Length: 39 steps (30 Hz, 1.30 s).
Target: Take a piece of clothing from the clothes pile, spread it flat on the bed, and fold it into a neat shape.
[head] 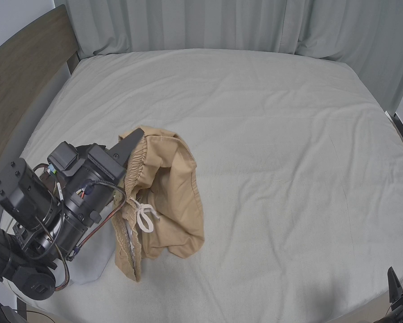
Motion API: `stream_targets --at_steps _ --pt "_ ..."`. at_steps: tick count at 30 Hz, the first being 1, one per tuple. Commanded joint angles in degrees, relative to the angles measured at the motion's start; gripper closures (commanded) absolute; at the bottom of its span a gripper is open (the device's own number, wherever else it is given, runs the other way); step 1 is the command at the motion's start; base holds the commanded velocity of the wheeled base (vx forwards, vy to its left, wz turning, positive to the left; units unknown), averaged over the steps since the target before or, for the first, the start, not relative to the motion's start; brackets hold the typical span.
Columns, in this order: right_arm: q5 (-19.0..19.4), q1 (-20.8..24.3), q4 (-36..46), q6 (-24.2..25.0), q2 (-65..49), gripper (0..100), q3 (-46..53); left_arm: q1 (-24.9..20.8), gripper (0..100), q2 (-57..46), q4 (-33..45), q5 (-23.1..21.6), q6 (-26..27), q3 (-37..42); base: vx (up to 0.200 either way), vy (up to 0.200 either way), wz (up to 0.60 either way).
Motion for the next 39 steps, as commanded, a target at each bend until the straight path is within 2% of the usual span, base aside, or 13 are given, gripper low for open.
stream_targets --at_steps 1,10,18,23,27,39 --pt "0.04 0.00 0.00 -0.04 -0.57 0 1.01 -0.28 100 0.44 -0.08 2.08 -1.89 -2.87 0.000 0.000 0.00" --pt "0.04 0.00 0.00 -0.04 -0.57 0 1.01 -4.67 100 -3.34 -0.17 8.41 -5.05 -4.27 0.000 0.000 0.00" --pt "0.04 0.00 0.00 -0.04 -0.57 0 1.01 -6.34 100 -9.93 1.24 9.02 -5.58 -7.61 0.000 0.000 0.00" --pt "0.04 0.00 0.00 -0.04 -0.57 0 1.01 -7.66 100 -13.09 3.87 9.02 -8.31 -8.05 0.000 0.000 0.00" --pt "0.04 0.00 0.00 -0.04 -0.57 0 1.01 -7.40 100 -14.41 6.78 9.11 -11.12 -6.47 0.000 0.000 0.00" --pt "0.04 0.00 0.00 -0.04 -0.57 0 1.01 -6.96 100 -10.02 6.34 9.90 -10.77 0.74 0.000 0.000 0.00"
